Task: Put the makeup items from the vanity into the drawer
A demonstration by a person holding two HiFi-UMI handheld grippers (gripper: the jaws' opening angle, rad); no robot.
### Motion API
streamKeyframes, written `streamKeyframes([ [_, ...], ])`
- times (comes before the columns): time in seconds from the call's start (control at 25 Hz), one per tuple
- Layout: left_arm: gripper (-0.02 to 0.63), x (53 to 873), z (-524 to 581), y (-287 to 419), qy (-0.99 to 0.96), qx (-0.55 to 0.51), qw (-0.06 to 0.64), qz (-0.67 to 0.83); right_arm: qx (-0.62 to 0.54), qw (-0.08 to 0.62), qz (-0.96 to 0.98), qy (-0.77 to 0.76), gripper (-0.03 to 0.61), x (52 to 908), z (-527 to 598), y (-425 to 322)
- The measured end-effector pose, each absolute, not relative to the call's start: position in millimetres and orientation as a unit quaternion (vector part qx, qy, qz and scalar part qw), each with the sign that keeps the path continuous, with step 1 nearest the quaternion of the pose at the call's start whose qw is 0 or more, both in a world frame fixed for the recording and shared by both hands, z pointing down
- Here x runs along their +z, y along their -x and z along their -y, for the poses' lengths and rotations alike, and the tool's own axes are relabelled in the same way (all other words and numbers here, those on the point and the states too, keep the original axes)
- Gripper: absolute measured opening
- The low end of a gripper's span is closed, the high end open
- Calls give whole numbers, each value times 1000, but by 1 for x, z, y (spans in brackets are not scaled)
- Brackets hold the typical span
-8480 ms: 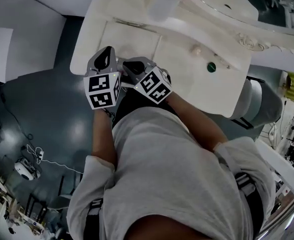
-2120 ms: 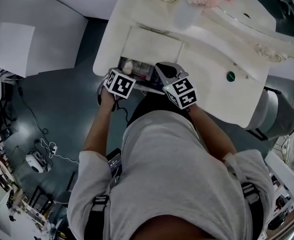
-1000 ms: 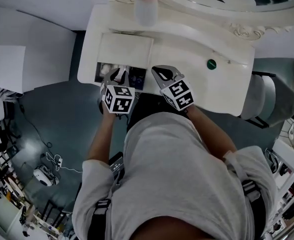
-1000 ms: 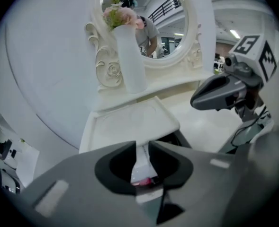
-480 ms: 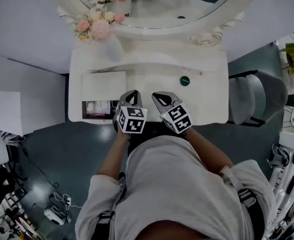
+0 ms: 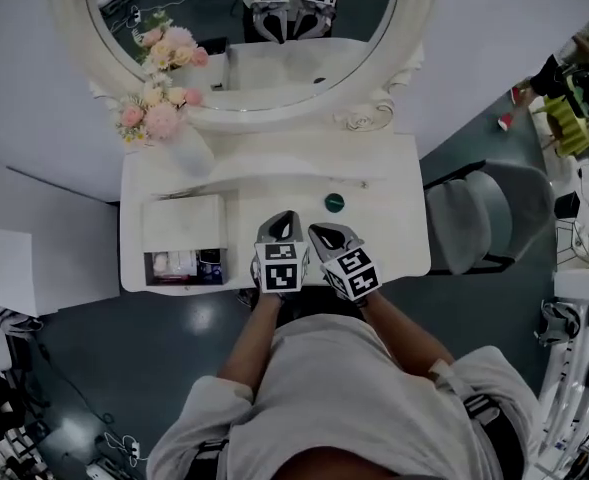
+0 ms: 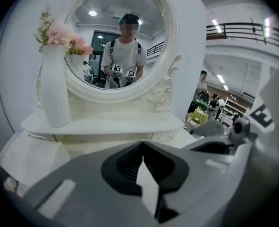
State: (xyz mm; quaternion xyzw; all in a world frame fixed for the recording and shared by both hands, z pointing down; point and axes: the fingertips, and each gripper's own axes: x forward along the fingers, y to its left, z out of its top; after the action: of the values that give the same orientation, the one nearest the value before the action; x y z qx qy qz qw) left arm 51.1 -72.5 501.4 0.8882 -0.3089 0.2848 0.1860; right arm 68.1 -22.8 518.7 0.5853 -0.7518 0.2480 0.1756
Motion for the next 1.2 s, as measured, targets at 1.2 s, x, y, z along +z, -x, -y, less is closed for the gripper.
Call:
streamKeyframes([
  [1.2,3,588,44,-122,-885,366,163,237,300,161,690,-639,-2,578,-13,-167],
])
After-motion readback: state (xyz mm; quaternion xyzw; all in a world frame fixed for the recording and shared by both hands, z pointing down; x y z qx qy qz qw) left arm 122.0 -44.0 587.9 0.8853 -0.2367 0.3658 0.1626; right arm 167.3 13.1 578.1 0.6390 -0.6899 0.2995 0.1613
